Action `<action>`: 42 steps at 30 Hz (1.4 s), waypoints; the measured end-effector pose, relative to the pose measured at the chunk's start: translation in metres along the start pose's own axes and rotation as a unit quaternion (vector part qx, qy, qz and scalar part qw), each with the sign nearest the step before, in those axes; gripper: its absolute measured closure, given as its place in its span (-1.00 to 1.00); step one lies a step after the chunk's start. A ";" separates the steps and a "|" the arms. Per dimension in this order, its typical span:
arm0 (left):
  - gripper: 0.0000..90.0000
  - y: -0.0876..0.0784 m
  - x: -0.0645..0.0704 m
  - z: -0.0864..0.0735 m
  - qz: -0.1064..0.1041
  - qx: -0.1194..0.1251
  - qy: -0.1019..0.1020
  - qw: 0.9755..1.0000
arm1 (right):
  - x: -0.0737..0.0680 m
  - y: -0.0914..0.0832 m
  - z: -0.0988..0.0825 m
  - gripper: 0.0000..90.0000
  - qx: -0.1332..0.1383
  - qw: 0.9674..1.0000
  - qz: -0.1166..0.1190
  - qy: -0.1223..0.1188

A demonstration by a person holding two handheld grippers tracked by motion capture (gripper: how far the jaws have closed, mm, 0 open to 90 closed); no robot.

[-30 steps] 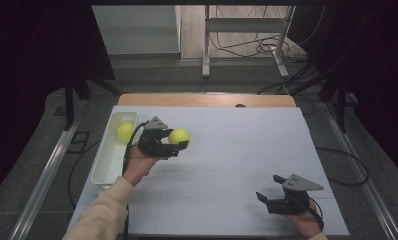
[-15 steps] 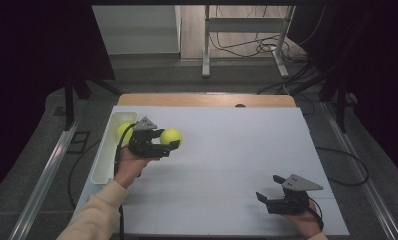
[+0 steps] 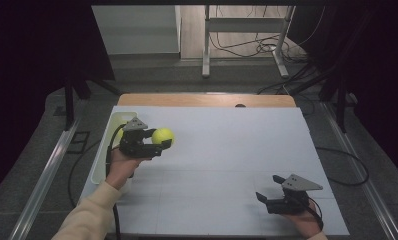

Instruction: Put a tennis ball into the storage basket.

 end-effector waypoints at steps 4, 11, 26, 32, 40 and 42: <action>-0.40 -0.004 -0.002 -0.002 0.004 -0.001 0.000 1.000 | 0.000 0.000 0.000 -0.73 -0.001 1.000 0.000 -0.001; -0.40 -0.012 -0.010 -0.008 0.013 0.000 -0.007 1.000 | 0.000 0.000 0.000 -0.73 -0.001 1.000 0.000 0.000; -0.40 -0.028 -0.026 -0.012 0.032 0.012 -0.027 0.999 | 0.000 0.001 0.000 -0.73 -0.001 1.000 0.000 -0.001; -0.40 -0.038 -0.034 -0.012 0.042 0.019 -0.033 0.998 | 0.000 0.001 0.000 -0.73 0.000 1.000 0.000 0.000; -0.40 -0.050 -0.051 -0.016 0.062 0.025 -0.051 0.996 | 0.000 0.001 0.000 -0.73 -0.002 1.000 -0.002 0.000; -0.40 -0.053 -0.054 -0.017 0.066 0.029 -0.055 0.996 | 0.000 0.002 0.000 -0.73 -0.001 1.000 -0.001 0.000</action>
Point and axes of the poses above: each handheld gripper's, and its own axes: y roughly forward along the jaws, z roughly out of its top, x roughly to its right, the point moved 1 cm from there along y, roughly forward along the jaws, and after that the axes turned 8 degrees about -x, right-handed, at the moved point
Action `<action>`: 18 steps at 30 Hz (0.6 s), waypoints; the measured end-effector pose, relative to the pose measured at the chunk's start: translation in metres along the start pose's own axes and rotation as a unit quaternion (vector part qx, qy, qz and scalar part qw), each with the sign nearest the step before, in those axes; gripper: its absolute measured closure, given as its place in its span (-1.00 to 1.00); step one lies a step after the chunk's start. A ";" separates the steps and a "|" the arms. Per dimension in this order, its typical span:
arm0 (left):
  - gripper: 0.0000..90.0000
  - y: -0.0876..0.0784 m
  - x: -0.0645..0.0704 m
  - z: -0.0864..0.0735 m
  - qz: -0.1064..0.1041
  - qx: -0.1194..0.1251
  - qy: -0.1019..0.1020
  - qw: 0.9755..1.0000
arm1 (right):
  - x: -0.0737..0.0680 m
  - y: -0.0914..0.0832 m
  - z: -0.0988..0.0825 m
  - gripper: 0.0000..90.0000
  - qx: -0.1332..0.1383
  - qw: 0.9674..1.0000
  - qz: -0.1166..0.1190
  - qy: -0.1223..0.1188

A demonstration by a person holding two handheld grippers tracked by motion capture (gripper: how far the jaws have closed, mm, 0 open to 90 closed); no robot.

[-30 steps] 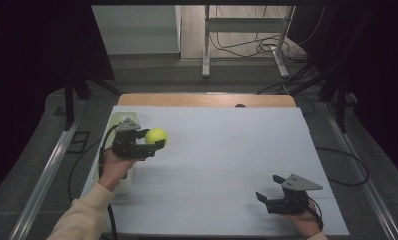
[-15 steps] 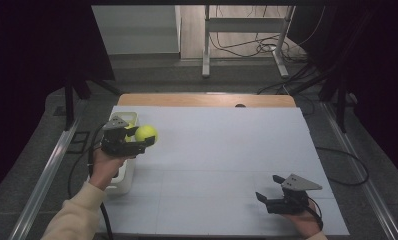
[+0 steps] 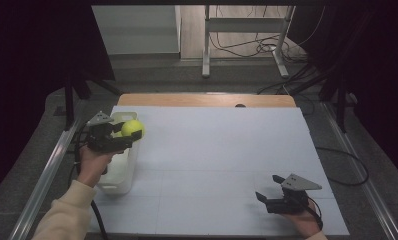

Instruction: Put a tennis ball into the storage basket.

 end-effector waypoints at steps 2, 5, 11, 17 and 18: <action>-0.40 -0.003 -0.006 -0.001 0.008 -0.002 -0.003 1.000 | 0.000 0.000 0.000 -0.73 0.000 1.000 0.000 0.001; -0.40 -0.004 -0.012 -0.003 0.016 -0.007 -0.010 1.000 | 0.000 0.000 0.000 -0.72 0.000 1.000 0.000 0.000; -0.40 -0.002 -0.025 -0.007 0.032 -0.018 -0.022 0.999 | 0.000 0.001 0.000 -0.72 -0.001 1.000 -0.002 0.001; -0.40 0.000 -0.034 -0.010 0.043 -0.026 -0.031 0.998 | 0.000 0.001 0.000 -0.72 0.000 1.000 -0.001 0.001; -0.40 0.000 -0.035 -0.010 0.044 -0.027 -0.032 0.998 | 0.000 0.001 0.000 -0.72 0.000 1.000 -0.001 0.002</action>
Point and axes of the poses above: each handheld gripper's, and its own axes: y roughly forward along the jaws, z roughly out of its top, x roughly to its right, the point moved 1 cm from there along y, roughly forward along the jaws, and after that the axes turned 8 degrees about -x, right-handed, at the moved point
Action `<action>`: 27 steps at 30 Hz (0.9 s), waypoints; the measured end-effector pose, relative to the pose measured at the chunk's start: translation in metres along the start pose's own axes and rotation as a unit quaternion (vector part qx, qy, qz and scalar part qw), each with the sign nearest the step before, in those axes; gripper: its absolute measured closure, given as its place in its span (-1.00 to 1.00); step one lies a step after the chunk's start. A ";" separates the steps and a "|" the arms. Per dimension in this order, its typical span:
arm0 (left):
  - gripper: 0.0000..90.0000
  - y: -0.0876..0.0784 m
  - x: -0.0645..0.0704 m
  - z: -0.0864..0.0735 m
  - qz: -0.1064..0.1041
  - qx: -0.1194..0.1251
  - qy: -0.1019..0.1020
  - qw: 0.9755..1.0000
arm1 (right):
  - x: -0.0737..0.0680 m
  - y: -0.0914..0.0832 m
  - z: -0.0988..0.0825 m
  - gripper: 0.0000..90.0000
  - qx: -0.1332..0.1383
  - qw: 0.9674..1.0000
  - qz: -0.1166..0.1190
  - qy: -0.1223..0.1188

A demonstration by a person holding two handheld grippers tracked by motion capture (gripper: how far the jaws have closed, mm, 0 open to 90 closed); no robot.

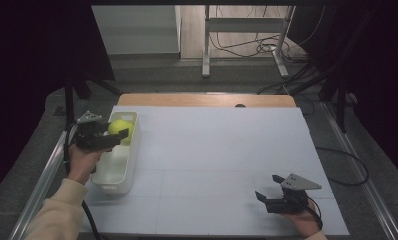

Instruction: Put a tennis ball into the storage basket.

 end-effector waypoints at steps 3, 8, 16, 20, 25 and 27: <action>-0.40 0.001 -0.002 0.000 0.003 -0.003 -0.001 1.000 | 0.000 0.000 0.000 -0.72 0.000 1.000 0.001 -0.002; -0.40 0.002 -0.006 0.000 0.007 -0.009 -0.003 1.000 | 0.001 0.000 0.000 -0.72 0.000 1.000 0.000 0.000; -0.41 0.006 -0.010 -0.001 0.009 -0.030 -0.008 0.999 | 0.000 0.000 0.000 -0.72 0.000 1.000 0.001 0.000; -0.41 0.009 -0.011 -0.001 0.010 -0.040 -0.008 0.999 | 0.000 0.000 0.000 -0.72 -0.001 1.000 0.001 0.000; -0.41 0.011 -0.010 -0.001 0.011 -0.049 -0.007 0.999 | 0.001 0.000 0.000 -0.72 -0.002 1.000 0.001 0.000; -0.41 0.013 -0.010 -0.001 0.012 -0.053 -0.006 0.998 | 0.000 0.000 0.000 -0.72 -0.001 1.000 0.001 -0.001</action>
Point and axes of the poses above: each handheld gripper's, and its own axes: y roughly forward along the jaws, z roughly out of its top, x roughly to its right, the point moved 1 cm from there along y, roughly forward along the jaws, and after that the axes turned 8 degrees about -x, right-handed, at the moved point
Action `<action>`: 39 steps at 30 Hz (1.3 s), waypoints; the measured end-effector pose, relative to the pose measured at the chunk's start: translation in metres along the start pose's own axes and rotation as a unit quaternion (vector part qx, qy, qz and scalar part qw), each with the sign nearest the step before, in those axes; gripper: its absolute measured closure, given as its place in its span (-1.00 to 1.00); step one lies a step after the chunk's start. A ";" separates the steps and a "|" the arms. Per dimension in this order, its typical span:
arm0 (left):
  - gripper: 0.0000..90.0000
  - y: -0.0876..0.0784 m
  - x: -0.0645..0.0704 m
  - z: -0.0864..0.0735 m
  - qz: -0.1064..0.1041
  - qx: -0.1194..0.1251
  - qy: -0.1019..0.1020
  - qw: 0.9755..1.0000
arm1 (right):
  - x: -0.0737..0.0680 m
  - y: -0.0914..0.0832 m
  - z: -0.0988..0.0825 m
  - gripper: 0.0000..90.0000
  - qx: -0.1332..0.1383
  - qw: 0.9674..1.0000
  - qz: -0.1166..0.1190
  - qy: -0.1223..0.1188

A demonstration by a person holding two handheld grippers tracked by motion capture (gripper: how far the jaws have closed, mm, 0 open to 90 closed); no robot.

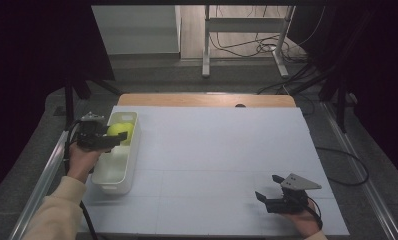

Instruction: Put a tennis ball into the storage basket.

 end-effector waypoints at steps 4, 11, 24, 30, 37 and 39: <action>-0.41 0.002 0.001 0.000 0.001 -0.005 0.002 1.000 | 0.000 0.000 0.000 -0.72 -0.001 1.000 0.000 0.000; -0.41 0.004 0.001 -0.001 0.002 -0.009 0.001 1.000 | 0.000 0.000 0.000 -0.72 -0.002 1.000 -0.002 0.000; -0.41 0.007 -0.002 -0.005 0.004 -0.018 -0.004 1.000 | 0.000 0.000 0.000 -0.72 -0.003 1.000 -0.001 -0.002; -0.67 0.004 -0.002 -0.002 0.004 -0.006 -0.006 1.000 | 0.000 0.000 0.000 -0.72 -0.004 1.000 -0.002 -0.002; -0.79 0.003 -0.001 -0.002 -0.001 0.002 -0.006 1.000 | 0.000 0.000 0.000 -0.72 -0.002 1.000 -0.001 -0.002; -0.79 0.003 0.001 -0.003 -0.007 0.006 -0.004 1.000 | 0.000 0.000 0.000 -0.72 -0.002 1.000 -0.002 -0.003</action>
Point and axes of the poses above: each handheld gripper's, and its own axes: y roughly forward along the jaws, z roughly out of its top, x roughly to its right, the point moved 1 cm from there along y, roughly forward along the jaws, and after that the axes turned 8 degrees about -x, right-handed, at the moved point
